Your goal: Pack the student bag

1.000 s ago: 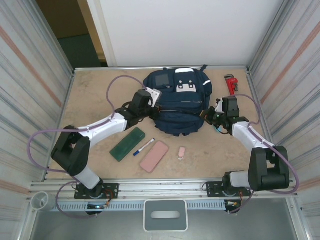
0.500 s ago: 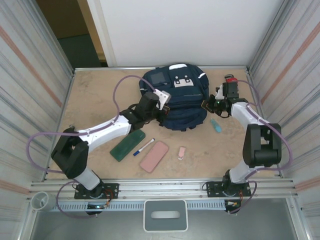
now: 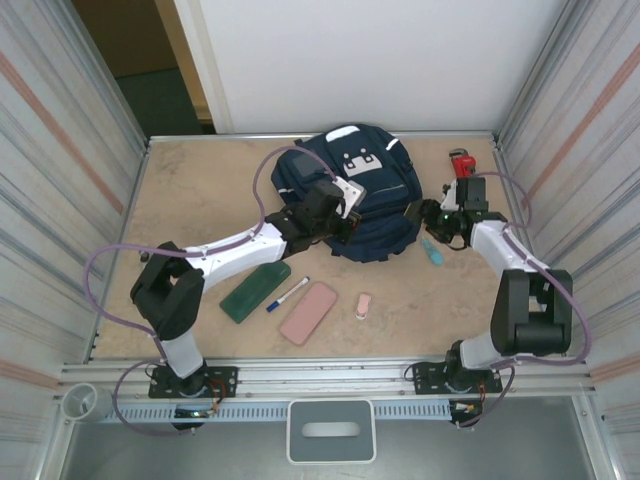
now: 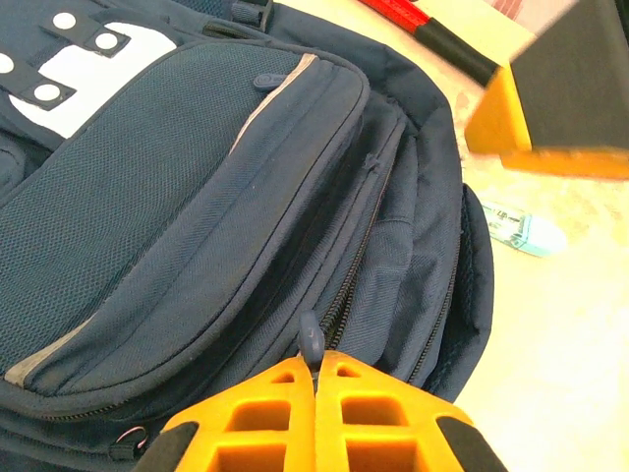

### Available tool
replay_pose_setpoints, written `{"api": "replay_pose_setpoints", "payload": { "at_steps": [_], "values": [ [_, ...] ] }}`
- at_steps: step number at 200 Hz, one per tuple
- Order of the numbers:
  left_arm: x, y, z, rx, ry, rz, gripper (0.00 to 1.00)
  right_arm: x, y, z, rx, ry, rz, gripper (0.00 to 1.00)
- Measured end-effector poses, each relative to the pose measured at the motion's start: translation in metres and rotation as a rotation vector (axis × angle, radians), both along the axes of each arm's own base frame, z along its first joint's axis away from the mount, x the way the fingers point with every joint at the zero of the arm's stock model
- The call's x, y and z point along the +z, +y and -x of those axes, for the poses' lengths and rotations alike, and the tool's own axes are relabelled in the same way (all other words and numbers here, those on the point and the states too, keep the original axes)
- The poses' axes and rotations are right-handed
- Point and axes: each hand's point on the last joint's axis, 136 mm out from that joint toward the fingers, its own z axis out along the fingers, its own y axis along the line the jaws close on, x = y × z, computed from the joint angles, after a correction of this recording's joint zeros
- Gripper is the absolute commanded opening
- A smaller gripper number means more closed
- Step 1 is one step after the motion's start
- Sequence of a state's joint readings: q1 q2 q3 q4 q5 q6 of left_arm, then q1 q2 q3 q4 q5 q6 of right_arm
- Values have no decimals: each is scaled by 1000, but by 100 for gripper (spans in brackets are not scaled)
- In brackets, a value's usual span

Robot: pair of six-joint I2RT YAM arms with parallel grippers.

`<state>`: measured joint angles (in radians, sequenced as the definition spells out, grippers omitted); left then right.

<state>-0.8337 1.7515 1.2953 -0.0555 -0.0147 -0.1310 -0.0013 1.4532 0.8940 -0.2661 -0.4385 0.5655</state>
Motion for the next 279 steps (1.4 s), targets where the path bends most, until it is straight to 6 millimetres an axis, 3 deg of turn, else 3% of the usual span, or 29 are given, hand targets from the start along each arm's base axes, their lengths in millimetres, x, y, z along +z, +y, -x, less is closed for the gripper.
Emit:
{"api": "replay_pose_setpoints", "payload": {
  "at_steps": [22,61,73,100,121,157,189,210,223,249,279],
  "values": [
    [0,0,0,0,-1,1,0,-9,18,8,29,19,-9,72],
    [0,0,0,-1,-3,-2,0,-15,37,-5,59,5,33,66],
    [0,0,0,-1,-3,-2,0,-16,38,-12,56,0,68,55],
    [-4,2,0,2,0,-10,0,-19,37,-19,49,-14,135,17],
    [-13,6,2,6,2,-33,0,-21,32,-20,34,-11,166,0],
    [-31,26,4,35,12,-75,0,-22,11,-21,-16,-15,181,0],
    [-36,77,-25,151,15,-71,0,-18,-15,-19,-84,-20,184,0],
    [-41,113,-46,237,23,-73,0,-19,-18,-18,-91,-17,186,0],
    [-44,125,-51,264,30,-72,0,-20,-16,-17,-87,-18,181,0],
    [-43,113,-42,222,44,-41,0,-17,-11,-18,-74,-34,176,0],
    [-39,66,-12,84,81,33,31,-12,-2,-14,-53,-51,172,0]
  ]
}}
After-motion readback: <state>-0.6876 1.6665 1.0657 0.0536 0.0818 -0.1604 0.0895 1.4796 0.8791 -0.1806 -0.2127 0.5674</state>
